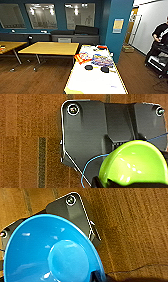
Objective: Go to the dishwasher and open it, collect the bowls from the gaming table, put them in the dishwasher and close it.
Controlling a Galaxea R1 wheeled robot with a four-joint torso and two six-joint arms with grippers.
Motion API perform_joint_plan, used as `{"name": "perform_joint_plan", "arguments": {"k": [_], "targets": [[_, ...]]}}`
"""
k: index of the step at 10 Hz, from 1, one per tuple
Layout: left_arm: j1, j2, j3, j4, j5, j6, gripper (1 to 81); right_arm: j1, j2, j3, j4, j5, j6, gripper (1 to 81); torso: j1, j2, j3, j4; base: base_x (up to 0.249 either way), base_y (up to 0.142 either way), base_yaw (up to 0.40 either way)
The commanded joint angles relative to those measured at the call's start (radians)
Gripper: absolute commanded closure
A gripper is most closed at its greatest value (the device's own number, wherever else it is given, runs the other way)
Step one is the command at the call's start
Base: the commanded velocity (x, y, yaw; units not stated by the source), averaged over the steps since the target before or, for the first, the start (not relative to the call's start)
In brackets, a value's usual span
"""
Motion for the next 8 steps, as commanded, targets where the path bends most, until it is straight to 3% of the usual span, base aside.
{"name": "perform_joint_plan", "arguments": {"k": [1, 5, 8], "targets": [[-0.043, -0.015, -0.005, 0.005, 0.065, 0.006, 81.1, 0.034, -0.024, -0.033, -0.009, -0.062, -0.004, 81.1, 0.001, 0.000, 0.000, 0.000, -0.148, 0.000, 0.000], [-0.043, 0.052, -0.107, 0.019, 0.066, 0.006, 81.1, 0.069, 0.047, -0.090, -0.009, -0.114, -0.007, 81.1, 0.001, 0.000, 0.000, 0.000, -0.148, 0.000, 0.000], [-0.043, 0.071, -0.123, 0.033, 0.068, 0.006, 81.1, 0.082, 0.079, -0.107, -0.009, -0.123, -0.007, 81.1, 0.001, 0.000, 0.000, 0.000, -0.148, 0.000, 0.000]]}}
